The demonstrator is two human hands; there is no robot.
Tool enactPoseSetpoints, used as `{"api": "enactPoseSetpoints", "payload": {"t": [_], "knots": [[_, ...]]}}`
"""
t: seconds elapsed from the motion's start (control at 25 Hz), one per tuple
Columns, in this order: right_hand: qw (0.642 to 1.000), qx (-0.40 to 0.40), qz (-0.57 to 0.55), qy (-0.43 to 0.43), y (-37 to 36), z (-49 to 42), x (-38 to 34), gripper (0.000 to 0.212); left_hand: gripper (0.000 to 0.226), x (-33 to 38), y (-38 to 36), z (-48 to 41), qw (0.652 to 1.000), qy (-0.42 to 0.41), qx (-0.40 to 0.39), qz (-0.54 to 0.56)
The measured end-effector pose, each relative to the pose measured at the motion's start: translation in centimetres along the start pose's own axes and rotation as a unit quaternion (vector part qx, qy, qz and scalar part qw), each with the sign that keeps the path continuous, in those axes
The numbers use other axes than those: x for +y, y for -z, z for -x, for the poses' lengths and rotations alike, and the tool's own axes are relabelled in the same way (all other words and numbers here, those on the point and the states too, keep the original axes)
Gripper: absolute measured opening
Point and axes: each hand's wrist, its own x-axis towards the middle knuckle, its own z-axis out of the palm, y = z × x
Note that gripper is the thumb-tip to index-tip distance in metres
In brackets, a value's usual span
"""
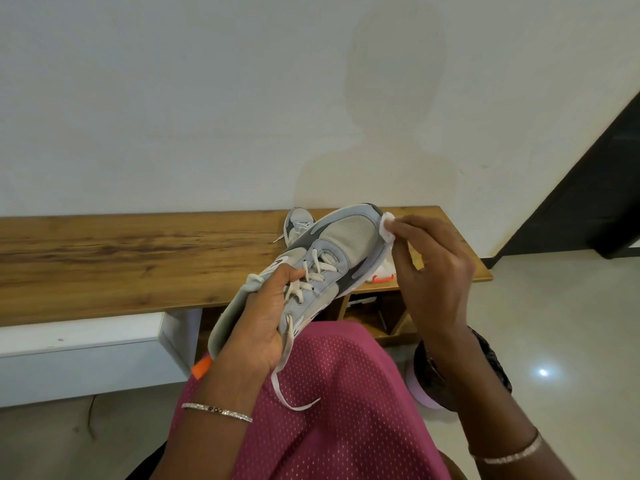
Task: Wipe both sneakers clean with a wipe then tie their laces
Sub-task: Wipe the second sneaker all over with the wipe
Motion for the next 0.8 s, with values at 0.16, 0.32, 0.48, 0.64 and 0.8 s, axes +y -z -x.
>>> {"api": "enactPoseSetpoints", "payload": {"t": [0.16,0.32,0.48,0.64,0.8], "knots": [[0.995,-0.084,0.013,0.056,-1.2,4.1,-2.9,0.017,0.036,0.0,0.2,-0.7,0.999,-0.022,0.030,-0.020],[0.995,-0.084,0.013,0.057,-1.2,3.2,-2.3,0.017,0.036,0.1,0.4,-0.9,0.999,-0.024,0.028,-0.028],[1.000,-0.023,-0.009,0.010,-0.8,1.2,-0.9,0.016,0.038,0.1,0.4,-1.0,1.000,-0.016,0.006,-0.018],[0.998,-0.050,0.001,0.026,-1.8,3.8,-2.9,0.016,0.034,0.1,0.4,-1.2,0.998,-0.033,0.031,-0.048],[0.995,-0.078,0.020,0.054,-1.9,4.2,-3.2,0.017,0.031,-0.1,0.4,-1.3,0.994,-0.060,0.044,-0.081]]}}
